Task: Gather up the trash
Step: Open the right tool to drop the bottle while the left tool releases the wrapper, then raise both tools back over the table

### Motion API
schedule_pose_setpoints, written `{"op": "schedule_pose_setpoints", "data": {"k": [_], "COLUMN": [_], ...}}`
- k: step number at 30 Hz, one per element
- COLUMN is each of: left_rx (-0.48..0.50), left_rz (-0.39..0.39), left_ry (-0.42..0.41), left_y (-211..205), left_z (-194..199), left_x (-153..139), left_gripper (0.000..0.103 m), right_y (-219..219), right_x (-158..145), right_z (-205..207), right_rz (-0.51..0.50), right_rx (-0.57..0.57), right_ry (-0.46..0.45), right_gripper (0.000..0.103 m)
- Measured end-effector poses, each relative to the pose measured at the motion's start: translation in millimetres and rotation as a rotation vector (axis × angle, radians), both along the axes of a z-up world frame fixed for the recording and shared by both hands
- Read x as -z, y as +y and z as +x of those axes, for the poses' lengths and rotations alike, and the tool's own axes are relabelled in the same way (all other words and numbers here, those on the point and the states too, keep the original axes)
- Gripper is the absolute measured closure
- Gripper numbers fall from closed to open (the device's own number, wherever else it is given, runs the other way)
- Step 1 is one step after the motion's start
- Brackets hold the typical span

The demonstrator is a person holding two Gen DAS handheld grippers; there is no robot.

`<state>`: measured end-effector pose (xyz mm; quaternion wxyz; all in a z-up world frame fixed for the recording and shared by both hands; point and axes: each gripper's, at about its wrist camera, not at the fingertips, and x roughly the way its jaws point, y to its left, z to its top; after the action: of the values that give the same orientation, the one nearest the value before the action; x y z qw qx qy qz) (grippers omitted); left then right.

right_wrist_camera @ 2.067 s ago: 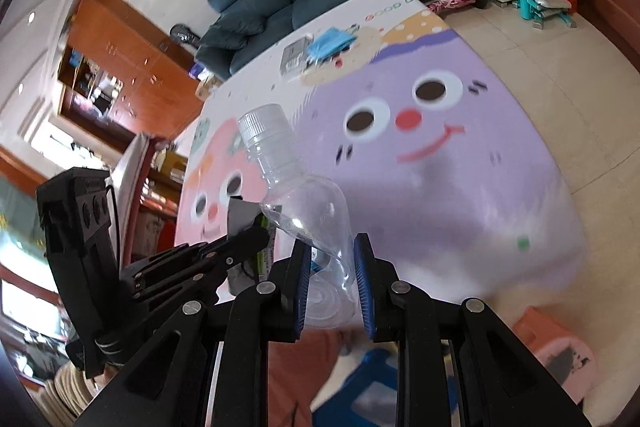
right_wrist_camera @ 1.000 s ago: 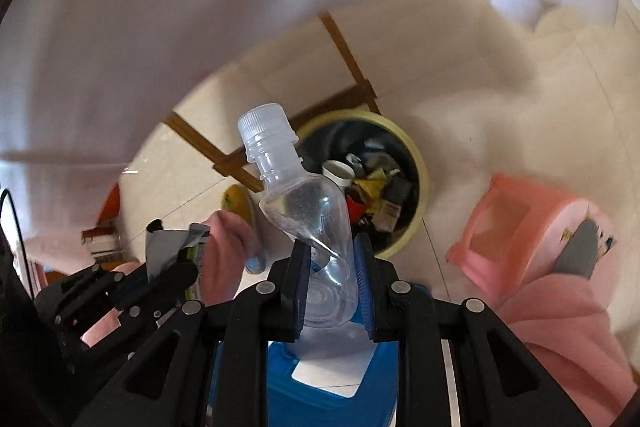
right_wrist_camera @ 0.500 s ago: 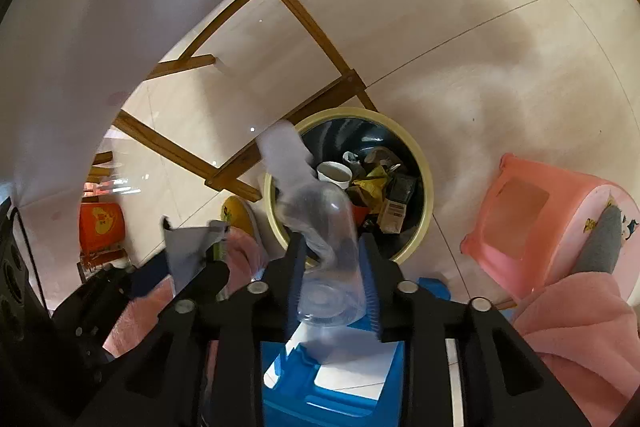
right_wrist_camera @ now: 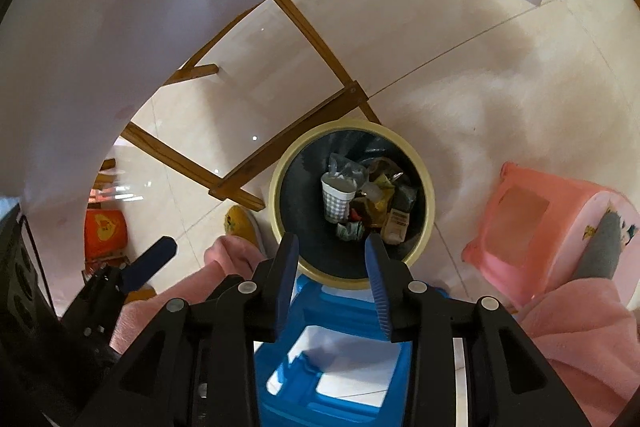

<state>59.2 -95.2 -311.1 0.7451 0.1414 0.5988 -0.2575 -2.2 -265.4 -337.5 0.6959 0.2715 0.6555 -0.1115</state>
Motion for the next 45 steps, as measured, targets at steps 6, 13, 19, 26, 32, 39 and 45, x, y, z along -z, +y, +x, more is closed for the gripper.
{"op": "schedule_pose_setpoints", "data": {"k": [6,13,19,26,32,39,45], "left_rx": [-0.022,0.005,0.129,0.186,0.097,-0.033,-0.078], "left_rz": [-0.023,-0.053,-0.076,-0.068,-0.063,-0.081,-0.109], "left_ry": [0.024,0.042,-0.05,-0.254,-0.308,-0.337,-0.323], "left_y": [8.4,18.0,16.3,29.4,52.3,88.8,113.0], "left_z": [-3.9,-22.2,-51.4,-73.4,-54.3,-3.2,59.0], "left_x": [-9.8,-34.5,-79.1,-148.4,-199.0,-260.0,-303.3], "left_gripper": [0.033,0.033,0.033,0.033,0.033,0.033,0.033], "right_y": [-3.3,1.0,16.5,39.2,62.7,77.0,74.5], "right_x": [-0.3,-13.7,-60.7,-143.5,-204.2,-274.2,-336.4], "right_z": [-11.3,-33.5,-48.9,-57.2,-57.6,-19.9,46.2], "right_rz": [-0.068,-0.071,-0.069,-0.125,-0.141,-0.121,-0.135], "right_rx": [-0.055,-0.087,-0.095,-0.107,-0.142,-0.168,-0.197], "right_ry": [0.008,0.011,-0.065,-0.23,-0.322,-0.378,-0.43], "right_gripper": [0.068,0.068,0.068,0.066,0.063,0.06,0.051]}}
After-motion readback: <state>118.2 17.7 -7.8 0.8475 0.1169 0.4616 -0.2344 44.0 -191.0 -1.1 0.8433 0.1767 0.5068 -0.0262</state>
